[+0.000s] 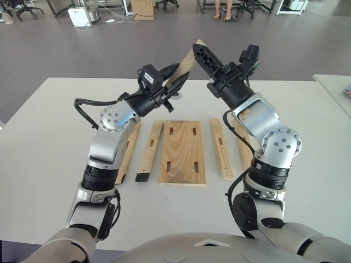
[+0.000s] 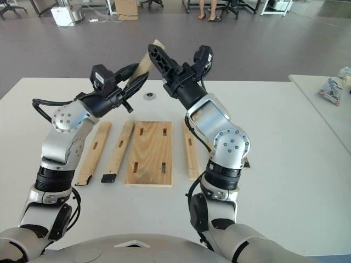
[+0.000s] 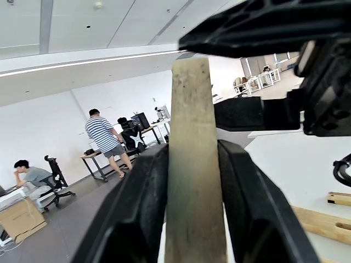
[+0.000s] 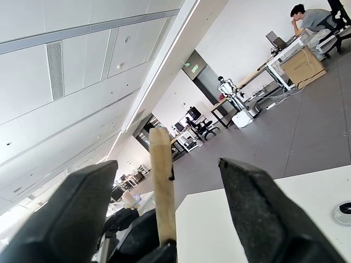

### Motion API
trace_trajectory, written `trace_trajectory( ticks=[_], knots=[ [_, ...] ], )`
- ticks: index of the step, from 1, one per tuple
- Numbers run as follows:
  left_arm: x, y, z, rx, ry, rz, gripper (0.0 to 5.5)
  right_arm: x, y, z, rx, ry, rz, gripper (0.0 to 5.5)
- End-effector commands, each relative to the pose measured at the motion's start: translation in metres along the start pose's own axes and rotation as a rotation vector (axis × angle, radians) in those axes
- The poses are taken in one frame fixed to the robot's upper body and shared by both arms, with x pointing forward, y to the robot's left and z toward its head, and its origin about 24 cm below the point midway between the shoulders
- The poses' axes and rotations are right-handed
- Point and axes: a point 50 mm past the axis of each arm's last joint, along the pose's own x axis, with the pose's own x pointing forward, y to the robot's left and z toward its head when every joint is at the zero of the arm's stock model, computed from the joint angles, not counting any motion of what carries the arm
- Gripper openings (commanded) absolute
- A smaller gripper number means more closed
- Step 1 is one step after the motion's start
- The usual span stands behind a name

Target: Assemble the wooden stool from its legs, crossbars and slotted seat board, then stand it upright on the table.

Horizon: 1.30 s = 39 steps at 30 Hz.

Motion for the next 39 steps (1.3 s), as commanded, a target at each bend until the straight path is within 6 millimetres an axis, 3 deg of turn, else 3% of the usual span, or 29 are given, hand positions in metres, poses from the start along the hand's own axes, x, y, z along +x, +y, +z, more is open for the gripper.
trace_trajectory(
  ticks=[1,7,14,19,22,27,29,32,36,39],
  knots=[
    [0.002,-0.008,-0.001,-0.008,0.015,-0.03,1.3,0.003,0.002,0.005,-0.001,-0.021,-0.013,3.0],
    [0.003,-0.011,0.0,-0.014,0.017,-0.047,1.3,0.001,-0.003,0.008,-0.026,-0.038,-0.046,1.81],
    [0.004,-0.01,0.002,-0.016,0.01,-0.043,1.29,0.0,-0.002,-0.003,-0.132,0.046,-0.039,0.44],
    [0.003,-0.008,-0.001,-0.023,0.014,-0.022,1.29,0.001,-0.004,-0.003,-0.156,0.057,-0.038,0.42],
    [-0.004,-0.011,-0.02,-0.056,0.076,-0.011,1.29,0.0,-0.009,0.01,-0.257,-0.004,-0.104,0.42],
    [-0.022,-0.022,-0.051,-0.092,0.195,-0.023,2.39,0.003,-0.022,0.021,-0.476,-0.068,-0.238,0.42],
    [-0.033,-0.018,-0.058,-0.101,0.224,0.037,2.4,-0.003,-0.035,0.016,-0.653,-0.034,-0.332,0.42],
    [-0.05,-0.009,-0.063,-0.103,0.253,0.123,2.4,-0.028,-0.061,0.002,-0.784,0.026,-0.523,0.42],
    [-0.063,-0.003,-0.065,-0.097,0.279,0.191,2.4,-0.039,-0.064,-0.023,-0.751,0.054,-0.629,0.42],
    [-0.067,-0.002,-0.065,-0.089,0.289,0.216,2.4,-0.048,-0.062,-0.032,-0.735,0.05,-0.698,0.42]
  ],
)
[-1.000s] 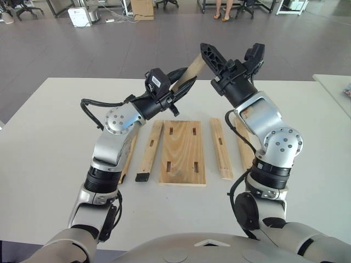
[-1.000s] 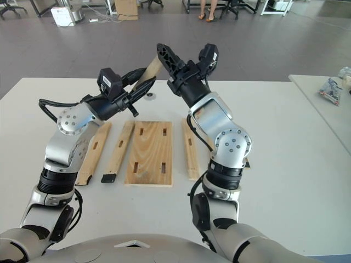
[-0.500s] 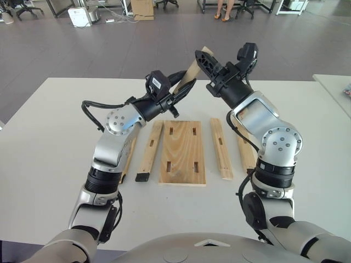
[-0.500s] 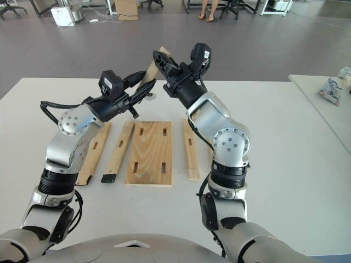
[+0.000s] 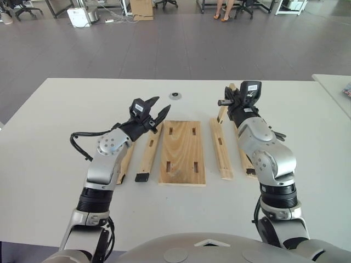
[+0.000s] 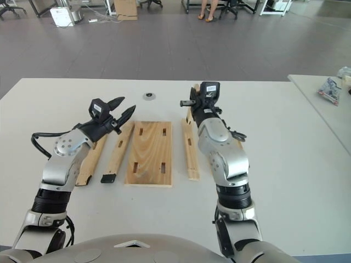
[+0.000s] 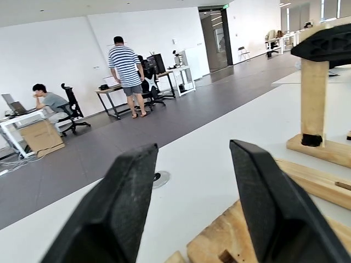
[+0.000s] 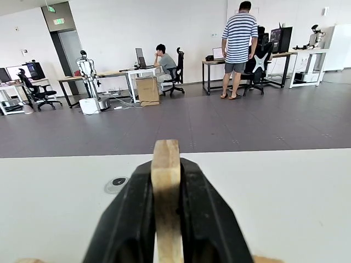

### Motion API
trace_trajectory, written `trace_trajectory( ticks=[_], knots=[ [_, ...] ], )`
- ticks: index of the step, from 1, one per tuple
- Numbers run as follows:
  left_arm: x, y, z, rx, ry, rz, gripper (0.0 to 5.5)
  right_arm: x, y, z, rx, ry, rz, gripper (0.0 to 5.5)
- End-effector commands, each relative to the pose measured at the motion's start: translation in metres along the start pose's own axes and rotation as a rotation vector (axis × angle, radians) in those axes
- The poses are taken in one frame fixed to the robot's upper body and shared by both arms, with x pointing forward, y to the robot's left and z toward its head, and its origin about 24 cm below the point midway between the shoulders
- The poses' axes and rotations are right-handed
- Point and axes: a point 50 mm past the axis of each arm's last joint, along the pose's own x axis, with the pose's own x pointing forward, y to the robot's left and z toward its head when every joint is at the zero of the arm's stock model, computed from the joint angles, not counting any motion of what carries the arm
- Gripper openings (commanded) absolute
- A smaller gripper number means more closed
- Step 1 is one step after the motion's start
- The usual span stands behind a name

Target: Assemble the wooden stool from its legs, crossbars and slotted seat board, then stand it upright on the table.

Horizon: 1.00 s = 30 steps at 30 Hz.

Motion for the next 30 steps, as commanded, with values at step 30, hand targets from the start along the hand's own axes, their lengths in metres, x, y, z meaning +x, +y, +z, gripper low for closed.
trace_trajectory(
  ticks=[30],
  knots=[
    [-0.015,-0.001,-0.005,0.041,0.056,0.04,2.4,-0.026,-0.005,-0.029,0.011,0.117,-0.092,0.42]
  ],
)
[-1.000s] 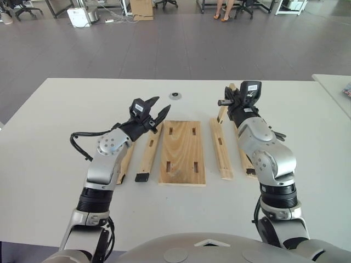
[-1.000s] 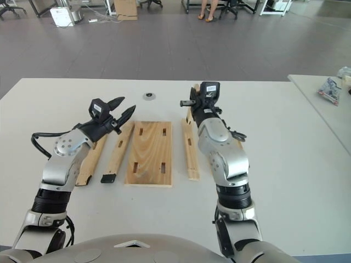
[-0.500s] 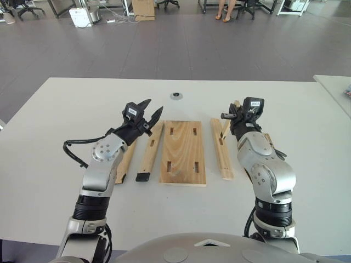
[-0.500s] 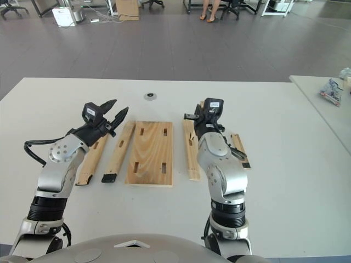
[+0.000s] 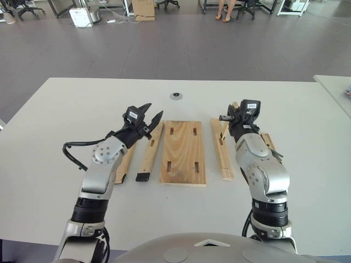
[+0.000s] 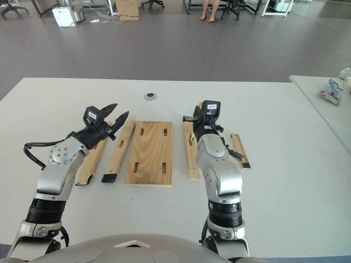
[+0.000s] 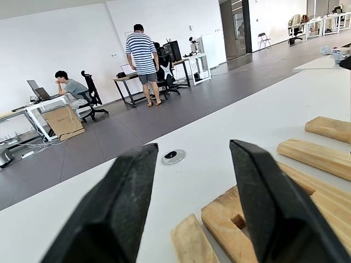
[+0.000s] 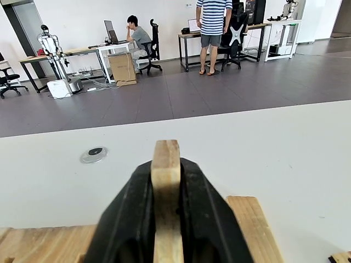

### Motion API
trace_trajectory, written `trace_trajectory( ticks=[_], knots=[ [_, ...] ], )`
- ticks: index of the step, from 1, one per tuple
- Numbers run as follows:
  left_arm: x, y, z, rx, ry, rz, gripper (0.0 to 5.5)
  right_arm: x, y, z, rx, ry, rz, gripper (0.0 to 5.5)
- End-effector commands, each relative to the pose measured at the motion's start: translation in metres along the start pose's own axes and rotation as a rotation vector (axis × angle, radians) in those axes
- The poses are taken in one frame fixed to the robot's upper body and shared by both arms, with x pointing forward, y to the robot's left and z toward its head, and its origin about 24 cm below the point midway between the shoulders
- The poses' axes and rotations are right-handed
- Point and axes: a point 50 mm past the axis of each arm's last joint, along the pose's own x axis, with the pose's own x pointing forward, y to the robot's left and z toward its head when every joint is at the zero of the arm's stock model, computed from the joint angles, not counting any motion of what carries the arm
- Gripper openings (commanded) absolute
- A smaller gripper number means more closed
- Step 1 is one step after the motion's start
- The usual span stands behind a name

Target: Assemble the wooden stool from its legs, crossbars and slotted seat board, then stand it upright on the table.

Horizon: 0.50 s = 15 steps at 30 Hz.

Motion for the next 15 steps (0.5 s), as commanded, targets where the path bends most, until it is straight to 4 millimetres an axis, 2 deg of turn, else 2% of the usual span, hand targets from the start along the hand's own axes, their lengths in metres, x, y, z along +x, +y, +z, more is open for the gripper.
trace_trajectory(
  ticks=[1,11,15],
  knots=[
    [-0.0009,0.0001,0.0024,0.025,0.013,-0.003,2.4,-0.0056,0.0057,-0.0021,-0.002,0.025,0.019,0.42],
    [-0.0008,-0.0003,0.001,0.034,0.025,-0.009,2.4,-0.0017,-0.0034,-0.0067,-0.006,0.04,-0.019,0.42],
    [0.0004,-0.0003,0.0018,0.034,0.022,-0.016,2.4,0.0006,-0.0008,-0.0096,0.004,0.042,-0.014,0.42]
  ],
)
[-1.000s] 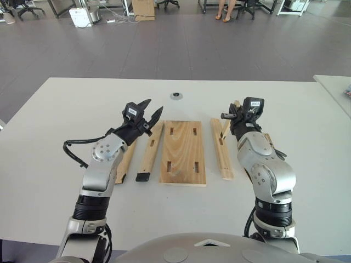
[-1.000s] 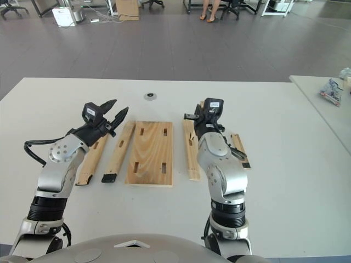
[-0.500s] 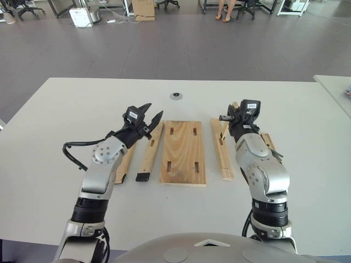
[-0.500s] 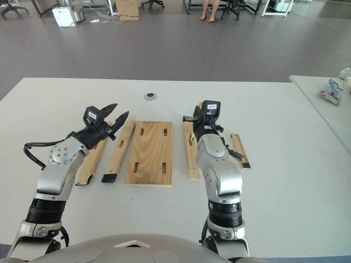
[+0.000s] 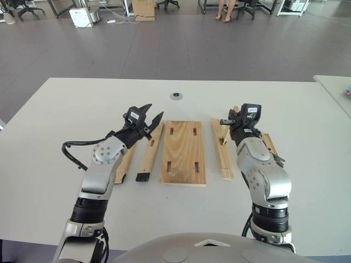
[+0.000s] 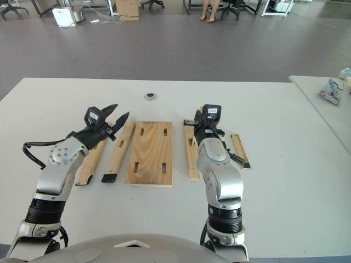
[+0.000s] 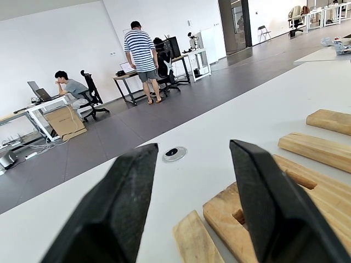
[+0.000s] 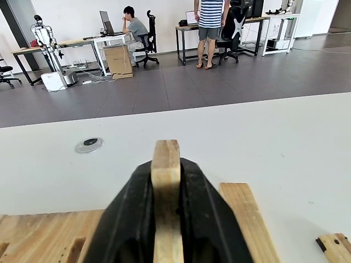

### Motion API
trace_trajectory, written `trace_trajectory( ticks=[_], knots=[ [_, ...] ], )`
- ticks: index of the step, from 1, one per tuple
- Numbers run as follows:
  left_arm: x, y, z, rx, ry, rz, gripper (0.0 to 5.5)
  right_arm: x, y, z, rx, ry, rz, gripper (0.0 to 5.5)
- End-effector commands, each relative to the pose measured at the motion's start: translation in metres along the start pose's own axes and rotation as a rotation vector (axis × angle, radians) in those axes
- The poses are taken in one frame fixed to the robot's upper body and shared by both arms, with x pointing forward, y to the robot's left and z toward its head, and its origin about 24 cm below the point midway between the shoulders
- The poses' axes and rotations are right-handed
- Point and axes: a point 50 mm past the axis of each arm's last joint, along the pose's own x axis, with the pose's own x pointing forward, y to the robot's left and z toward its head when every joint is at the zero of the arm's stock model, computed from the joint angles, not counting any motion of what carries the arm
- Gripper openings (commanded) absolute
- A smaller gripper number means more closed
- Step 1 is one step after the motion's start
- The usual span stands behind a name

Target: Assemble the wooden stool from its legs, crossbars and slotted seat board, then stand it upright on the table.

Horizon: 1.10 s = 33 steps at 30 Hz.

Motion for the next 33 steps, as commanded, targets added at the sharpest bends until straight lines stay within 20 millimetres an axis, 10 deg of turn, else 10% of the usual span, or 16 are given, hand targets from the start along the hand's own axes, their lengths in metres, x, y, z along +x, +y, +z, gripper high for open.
trace_trajectory(
  ticks=[1,33],
  knots=[
    [0.0,0.001,0.002,0.008,0.004,-0.013,2.4,0.003,0.004,-0.001,0.008,0.001,0.005,0.42],
    [0.0,-0.001,0.004,0.031,0.004,-0.028,2.4,0.004,-0.025,-0.068,0.039,-0.084,0.132,0.42]
  ],
)
